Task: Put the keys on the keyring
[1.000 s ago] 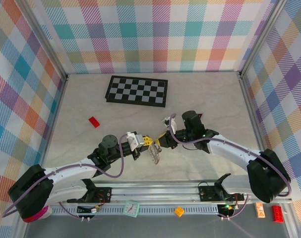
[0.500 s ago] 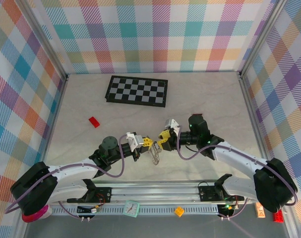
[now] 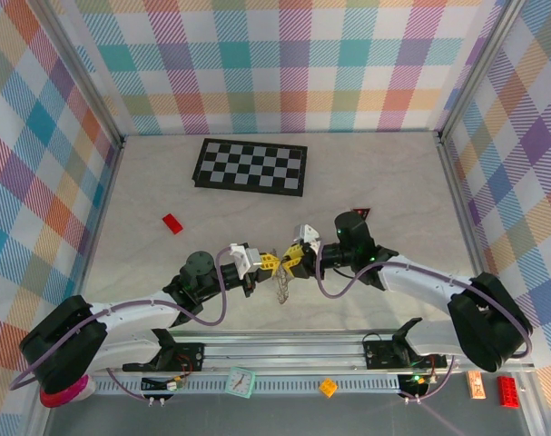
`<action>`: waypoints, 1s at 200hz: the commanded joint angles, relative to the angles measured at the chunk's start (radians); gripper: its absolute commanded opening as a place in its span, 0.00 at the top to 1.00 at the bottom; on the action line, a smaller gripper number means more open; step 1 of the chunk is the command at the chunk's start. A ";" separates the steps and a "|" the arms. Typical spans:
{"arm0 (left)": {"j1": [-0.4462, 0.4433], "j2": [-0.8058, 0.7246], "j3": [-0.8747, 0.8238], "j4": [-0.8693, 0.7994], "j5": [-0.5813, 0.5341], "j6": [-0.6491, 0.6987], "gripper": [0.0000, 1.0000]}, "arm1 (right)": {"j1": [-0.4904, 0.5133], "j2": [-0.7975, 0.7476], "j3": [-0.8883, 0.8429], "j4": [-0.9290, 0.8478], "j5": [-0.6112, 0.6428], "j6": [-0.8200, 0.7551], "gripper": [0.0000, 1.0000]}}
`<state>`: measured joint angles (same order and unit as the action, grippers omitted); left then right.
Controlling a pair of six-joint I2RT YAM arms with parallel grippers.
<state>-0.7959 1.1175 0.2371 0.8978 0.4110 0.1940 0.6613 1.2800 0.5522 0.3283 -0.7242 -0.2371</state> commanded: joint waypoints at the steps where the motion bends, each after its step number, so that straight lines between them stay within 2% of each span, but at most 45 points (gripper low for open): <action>1: -0.005 -0.002 -0.001 0.080 0.035 -0.013 1.00 | 0.008 0.009 0.029 0.060 -0.044 -0.028 0.76; 73: -0.006 0.011 0.002 0.098 0.040 -0.021 1.00 | 0.021 0.037 0.050 0.077 -0.077 -0.021 0.86; 94: -0.006 0.009 0.002 0.097 0.035 -0.022 1.00 | 0.021 0.039 0.049 0.065 -0.086 -0.028 1.00; 116: -0.004 -0.008 0.006 0.058 -0.023 -0.030 1.00 | 0.021 0.020 0.054 0.030 -0.068 -0.053 1.00; 121: -0.003 -0.019 0.005 0.043 -0.037 -0.029 0.94 | 0.021 0.013 0.058 0.008 -0.061 -0.064 1.00; 135: -0.005 -0.067 0.005 -0.028 -0.076 -0.019 0.77 | 0.021 -0.001 0.082 -0.080 -0.044 -0.107 1.00; 149: -0.004 -0.130 0.023 -0.166 -0.089 0.015 0.69 | 0.021 -0.011 0.112 -0.178 -0.025 -0.153 1.00; 183: -0.004 -0.249 0.086 -0.507 -0.116 0.096 0.65 | 0.027 -0.016 0.193 -0.374 0.020 -0.237 1.00; 200: -0.003 -0.260 0.111 -0.595 -0.114 0.113 0.65 | 0.041 -0.008 0.238 -0.467 0.056 -0.286 1.00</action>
<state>-0.7959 0.8810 0.2974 0.5282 0.3126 0.2504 0.6846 1.2869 0.7177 0.0330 -0.6983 -0.4099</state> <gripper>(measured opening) 0.349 0.046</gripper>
